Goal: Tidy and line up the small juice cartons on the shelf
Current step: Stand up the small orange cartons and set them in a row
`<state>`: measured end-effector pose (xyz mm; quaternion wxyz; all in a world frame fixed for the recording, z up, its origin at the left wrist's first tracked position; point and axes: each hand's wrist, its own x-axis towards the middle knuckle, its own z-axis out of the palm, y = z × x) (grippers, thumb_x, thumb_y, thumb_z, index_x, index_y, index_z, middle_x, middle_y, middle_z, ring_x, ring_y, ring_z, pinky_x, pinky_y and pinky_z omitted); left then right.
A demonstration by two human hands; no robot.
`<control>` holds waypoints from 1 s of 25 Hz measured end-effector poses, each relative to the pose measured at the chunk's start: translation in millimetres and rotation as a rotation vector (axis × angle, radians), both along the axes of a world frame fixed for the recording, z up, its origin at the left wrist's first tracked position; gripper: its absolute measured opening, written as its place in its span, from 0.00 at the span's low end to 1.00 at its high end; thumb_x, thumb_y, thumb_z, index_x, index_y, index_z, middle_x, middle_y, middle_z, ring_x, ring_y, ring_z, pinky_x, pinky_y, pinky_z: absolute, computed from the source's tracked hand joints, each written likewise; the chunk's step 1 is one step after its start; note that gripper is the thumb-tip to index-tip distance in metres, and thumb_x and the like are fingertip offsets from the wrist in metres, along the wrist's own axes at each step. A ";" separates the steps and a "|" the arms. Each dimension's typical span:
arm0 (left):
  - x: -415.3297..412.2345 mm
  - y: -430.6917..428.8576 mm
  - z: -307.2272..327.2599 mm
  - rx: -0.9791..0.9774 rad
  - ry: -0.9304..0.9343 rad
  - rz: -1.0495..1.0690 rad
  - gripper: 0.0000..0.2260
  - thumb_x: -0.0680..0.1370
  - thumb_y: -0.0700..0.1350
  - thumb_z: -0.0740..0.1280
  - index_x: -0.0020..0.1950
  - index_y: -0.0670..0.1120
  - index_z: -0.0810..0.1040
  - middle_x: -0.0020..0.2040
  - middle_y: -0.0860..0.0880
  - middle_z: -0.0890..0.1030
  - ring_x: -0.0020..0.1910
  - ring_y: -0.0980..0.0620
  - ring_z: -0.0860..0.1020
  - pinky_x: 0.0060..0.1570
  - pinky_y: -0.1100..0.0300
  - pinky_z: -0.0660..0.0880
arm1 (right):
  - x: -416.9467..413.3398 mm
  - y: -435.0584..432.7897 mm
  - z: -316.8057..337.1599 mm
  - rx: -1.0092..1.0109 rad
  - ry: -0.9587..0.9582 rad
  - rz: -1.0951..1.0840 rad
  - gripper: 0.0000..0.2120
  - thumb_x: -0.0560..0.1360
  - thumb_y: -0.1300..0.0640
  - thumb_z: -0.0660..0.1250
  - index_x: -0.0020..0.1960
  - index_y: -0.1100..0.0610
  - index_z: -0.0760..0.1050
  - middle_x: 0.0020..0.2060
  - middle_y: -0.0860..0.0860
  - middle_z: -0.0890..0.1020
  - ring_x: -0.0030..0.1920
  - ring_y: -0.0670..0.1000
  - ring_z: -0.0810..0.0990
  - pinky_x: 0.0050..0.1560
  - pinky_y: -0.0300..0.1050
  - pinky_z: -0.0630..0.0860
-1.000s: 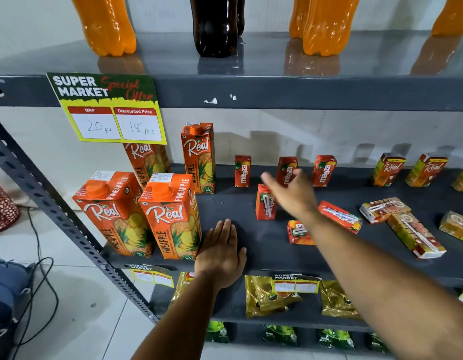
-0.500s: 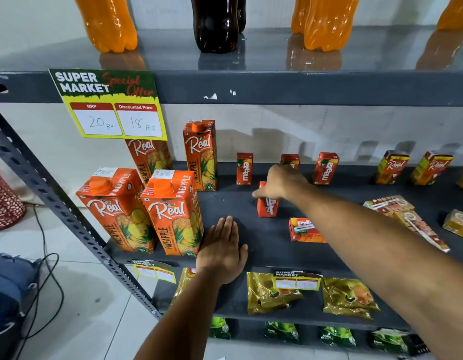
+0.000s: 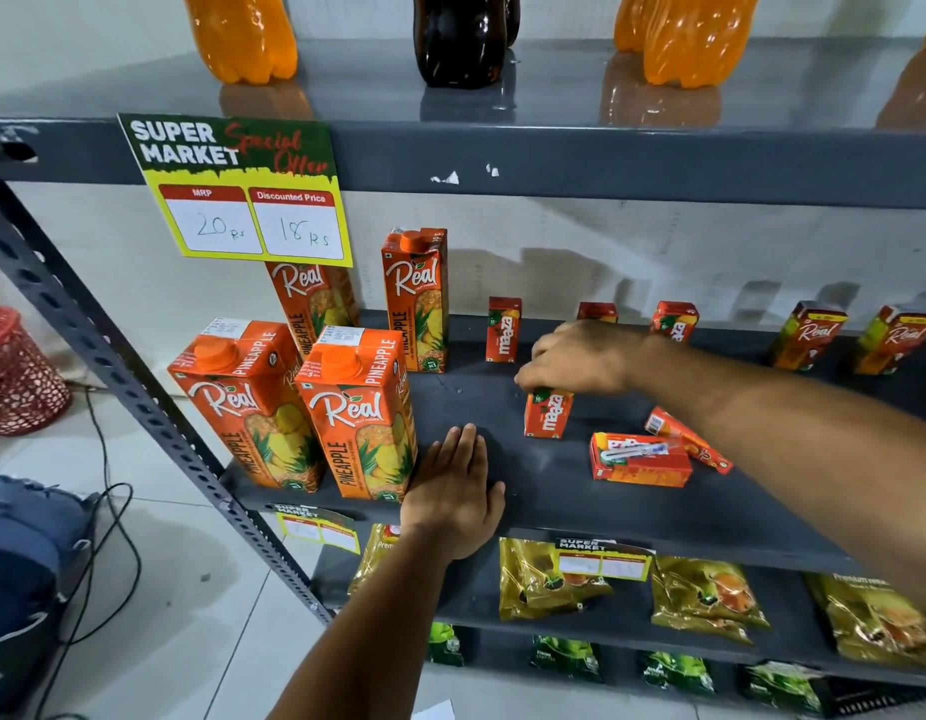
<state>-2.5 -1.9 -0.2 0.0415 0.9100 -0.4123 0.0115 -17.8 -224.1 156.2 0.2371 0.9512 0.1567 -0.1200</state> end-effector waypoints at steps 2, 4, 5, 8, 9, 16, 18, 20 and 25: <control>0.0 0.3 0.4 0.000 -0.008 -0.006 0.32 0.79 0.60 0.42 0.78 0.43 0.47 0.80 0.46 0.47 0.77 0.48 0.45 0.74 0.53 0.43 | -2.9 -0.5 -3.1 -0.029 -0.035 0.060 0.19 0.75 0.54 0.67 0.63 0.43 0.68 0.59 0.52 0.77 0.55 0.56 0.75 0.50 0.53 0.78; -0.2 1.6 0.4 -0.006 -0.014 -0.012 0.32 0.79 0.60 0.42 0.78 0.42 0.47 0.80 0.45 0.47 0.77 0.48 0.45 0.73 0.54 0.42 | -3.1 -4.2 -3.5 0.009 -0.036 0.068 0.32 0.72 0.60 0.71 0.71 0.44 0.61 0.69 0.52 0.72 0.61 0.56 0.74 0.55 0.54 0.77; -0.4 1.9 0.7 -0.011 -0.016 -0.015 0.31 0.79 0.59 0.43 0.78 0.42 0.48 0.80 0.45 0.47 0.77 0.48 0.45 0.73 0.54 0.42 | -5.1 -8.9 0.2 0.073 -0.045 -0.009 0.41 0.70 0.62 0.73 0.75 0.46 0.56 0.73 0.52 0.67 0.63 0.56 0.73 0.57 0.54 0.76; -0.3 1.9 0.3 -0.019 -0.023 -0.016 0.31 0.80 0.59 0.43 0.78 0.42 0.48 0.80 0.46 0.48 0.77 0.48 0.45 0.73 0.55 0.42 | -20.9 -39.9 18.8 0.326 -0.130 -0.371 0.40 0.68 0.59 0.76 0.74 0.51 0.59 0.71 0.55 0.69 0.58 0.56 0.76 0.57 0.52 0.75; -0.3 1.8 -0.3 -0.016 -0.028 -0.016 0.31 0.80 0.59 0.43 0.78 0.42 0.48 0.80 0.46 0.48 0.77 0.48 0.45 0.73 0.55 0.41 | -30.9 -52.8 21.2 0.379 -0.100 -0.495 0.35 0.68 0.56 0.76 0.70 0.52 0.65 0.67 0.56 0.74 0.57 0.56 0.77 0.56 0.50 0.75; 0.1 1.1 -1.6 0.009 -0.024 -0.008 0.31 0.80 0.60 0.42 0.78 0.43 0.46 0.80 0.46 0.46 0.77 0.49 0.42 0.72 0.56 0.40 | -103.5 -31.0 -57.4 0.474 0.036 -0.659 0.37 0.64 0.47 0.77 0.69 0.53 0.69 0.64 0.53 0.77 0.62 0.54 0.74 0.57 0.46 0.71; -1.3 0.6 -0.1 0.009 -0.017 0.002 0.31 0.80 0.59 0.43 0.78 0.43 0.46 0.80 0.47 0.45 0.77 0.50 0.42 0.73 0.56 0.40 | -104.0 -28.6 -69.6 0.492 -0.046 -0.652 0.26 0.66 0.48 0.74 0.62 0.52 0.74 0.59 0.53 0.79 0.58 0.55 0.77 0.56 0.48 0.73; -2.7 1.1 1.0 -0.002 -0.019 0.005 0.31 0.80 0.59 0.43 0.78 0.43 0.46 0.80 0.46 0.46 0.77 0.50 0.43 0.73 0.56 0.40 | -106.1 -29.2 -75.0 0.549 -0.135 -0.713 0.19 0.67 0.47 0.74 0.55 0.50 0.76 0.53 0.51 0.81 0.54 0.54 0.78 0.52 0.49 0.75; -3.2 1.9 1.4 -0.025 -0.028 0.005 0.31 0.81 0.59 0.44 0.78 0.43 0.47 0.80 0.46 0.47 0.77 0.50 0.44 0.73 0.56 0.40 | -108.0 -11.6 -90.2 1.030 -0.814 -0.948 0.21 0.63 0.50 0.79 0.50 0.52 0.73 0.43 0.48 0.78 0.40 0.47 0.75 0.38 0.41 0.68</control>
